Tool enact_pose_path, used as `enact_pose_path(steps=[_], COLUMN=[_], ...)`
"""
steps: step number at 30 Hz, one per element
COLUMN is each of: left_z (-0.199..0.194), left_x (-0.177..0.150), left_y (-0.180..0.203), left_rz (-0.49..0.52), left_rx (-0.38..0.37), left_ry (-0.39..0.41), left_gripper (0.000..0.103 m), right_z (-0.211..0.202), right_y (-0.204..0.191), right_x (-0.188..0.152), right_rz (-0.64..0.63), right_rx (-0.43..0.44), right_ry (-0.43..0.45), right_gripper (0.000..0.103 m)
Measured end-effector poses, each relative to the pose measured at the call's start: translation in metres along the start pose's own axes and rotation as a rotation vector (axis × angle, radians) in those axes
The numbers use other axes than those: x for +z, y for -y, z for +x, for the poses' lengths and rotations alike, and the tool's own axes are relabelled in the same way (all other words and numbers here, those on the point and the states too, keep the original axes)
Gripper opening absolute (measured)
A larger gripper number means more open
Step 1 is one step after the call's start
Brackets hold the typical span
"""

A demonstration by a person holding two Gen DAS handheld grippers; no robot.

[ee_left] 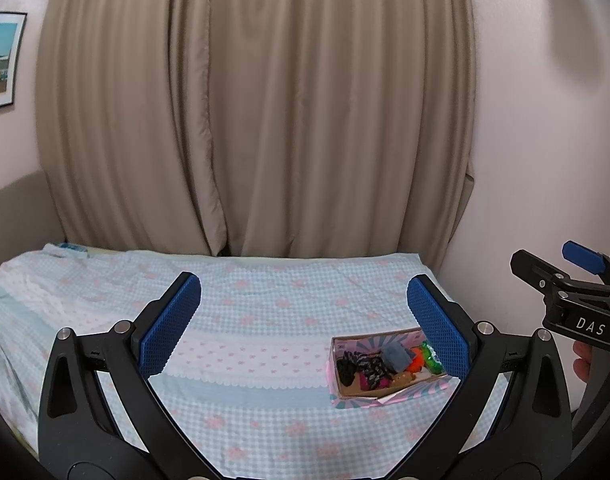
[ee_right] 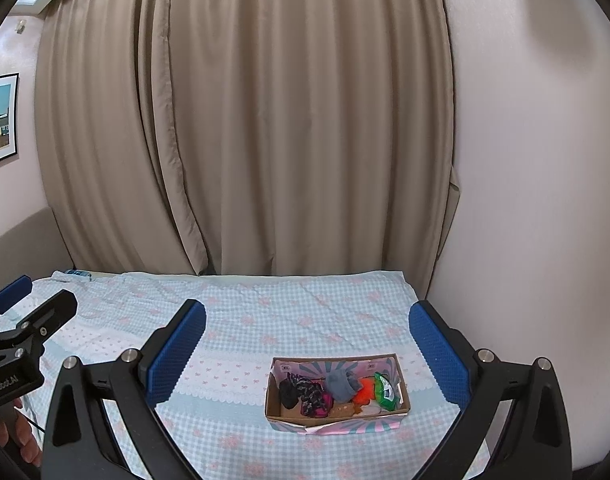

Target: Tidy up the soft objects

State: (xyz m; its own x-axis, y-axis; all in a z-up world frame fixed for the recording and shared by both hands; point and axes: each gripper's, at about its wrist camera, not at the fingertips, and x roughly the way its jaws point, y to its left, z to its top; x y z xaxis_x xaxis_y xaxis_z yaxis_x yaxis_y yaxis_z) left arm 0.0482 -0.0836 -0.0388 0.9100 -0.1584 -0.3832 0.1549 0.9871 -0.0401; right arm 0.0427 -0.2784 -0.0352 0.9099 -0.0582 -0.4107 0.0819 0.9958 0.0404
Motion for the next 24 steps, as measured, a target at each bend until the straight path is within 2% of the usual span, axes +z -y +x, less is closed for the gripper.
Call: enact_pose_path(steps=[24], left_z=[0.0006], left_x=[0.0009], left_y=[-0.0031], left_rz=[-0.002], left_rx=[-0.002], left_ry=[0.008], left_gripper=[0.103], right_z=[0.0027], right_y=[-0.0039], right_x=[-0.0018], right_rz=[0.010], right_rx=[-0.016], right_ry=[0.008], right_gripper=[0.101])
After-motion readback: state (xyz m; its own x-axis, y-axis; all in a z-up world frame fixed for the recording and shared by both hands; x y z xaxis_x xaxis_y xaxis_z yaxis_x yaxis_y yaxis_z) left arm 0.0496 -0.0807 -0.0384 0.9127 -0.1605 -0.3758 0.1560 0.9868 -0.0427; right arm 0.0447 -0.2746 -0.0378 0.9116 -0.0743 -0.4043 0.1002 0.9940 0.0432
